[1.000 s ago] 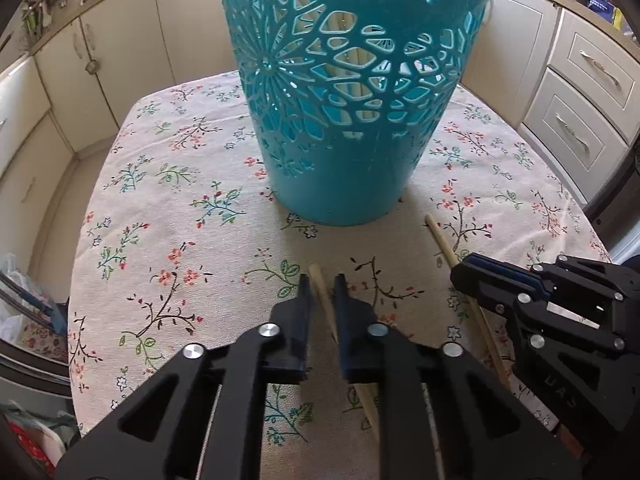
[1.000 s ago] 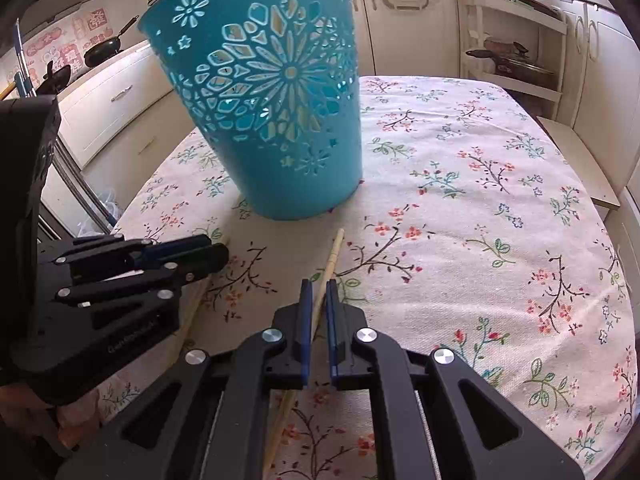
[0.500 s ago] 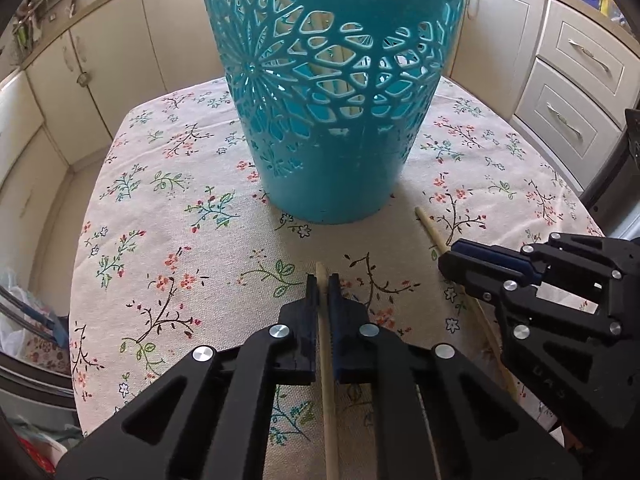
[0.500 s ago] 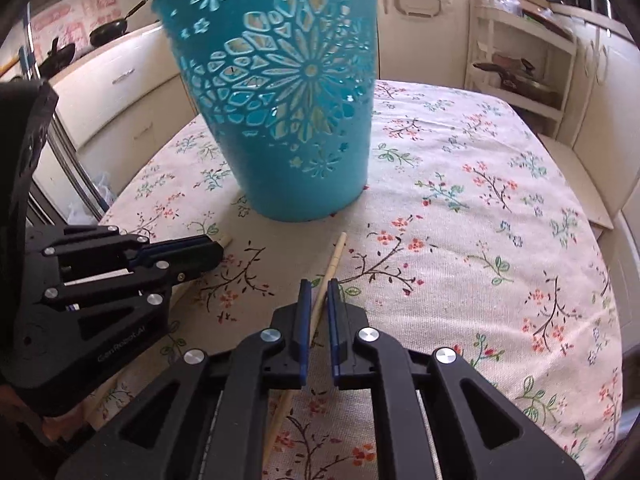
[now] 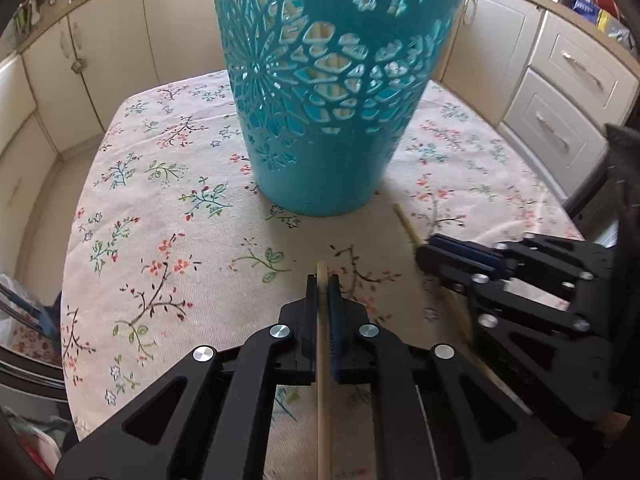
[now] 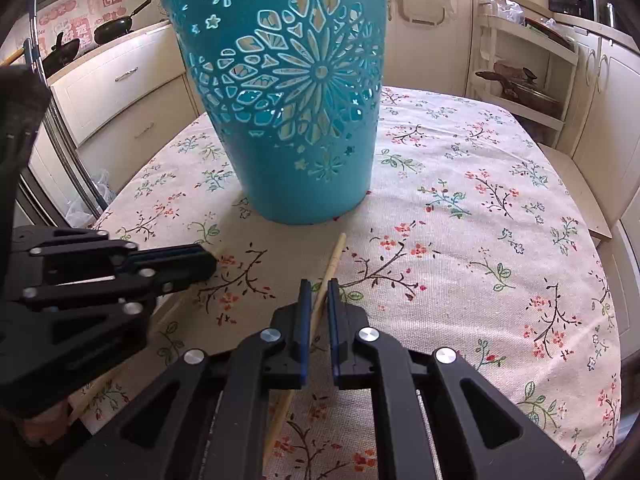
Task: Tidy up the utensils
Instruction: 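Carry the chopstick with the left tool over the basket and release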
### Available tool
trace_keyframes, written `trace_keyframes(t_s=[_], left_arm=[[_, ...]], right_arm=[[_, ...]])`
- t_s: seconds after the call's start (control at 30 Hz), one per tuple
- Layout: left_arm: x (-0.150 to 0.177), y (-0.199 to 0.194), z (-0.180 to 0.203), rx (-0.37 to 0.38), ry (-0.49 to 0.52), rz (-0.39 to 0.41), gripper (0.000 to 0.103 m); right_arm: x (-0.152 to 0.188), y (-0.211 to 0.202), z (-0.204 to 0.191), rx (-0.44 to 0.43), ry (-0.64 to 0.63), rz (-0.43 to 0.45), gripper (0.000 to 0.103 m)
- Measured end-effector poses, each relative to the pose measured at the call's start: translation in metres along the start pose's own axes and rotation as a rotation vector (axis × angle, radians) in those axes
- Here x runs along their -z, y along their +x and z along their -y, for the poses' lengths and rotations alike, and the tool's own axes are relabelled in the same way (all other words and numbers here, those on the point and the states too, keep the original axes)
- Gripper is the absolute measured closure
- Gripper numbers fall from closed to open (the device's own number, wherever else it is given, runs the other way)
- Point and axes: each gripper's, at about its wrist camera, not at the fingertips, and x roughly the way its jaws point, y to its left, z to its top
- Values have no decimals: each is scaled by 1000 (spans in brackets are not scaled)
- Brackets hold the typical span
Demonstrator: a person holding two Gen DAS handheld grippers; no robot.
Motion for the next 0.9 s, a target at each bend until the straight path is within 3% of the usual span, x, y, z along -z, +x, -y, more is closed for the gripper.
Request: trace_keyframes(t_s=[0.27,0.5,0.77,0.9], left_arm=[[-12,-66,-6,164,-51,83,98],[-56,-133,-12,268,-110,246,98],[-114,-193,-11,313,-106,422,99],[-141,-219,-11,259,-89,515,99]], right_arm=[[0,0,-1,2,-3,1,94],[0,0,0,1,-1,4,94],[1,0,0,-2,5,4,94],[0,0,0,-3,9,6,94]])
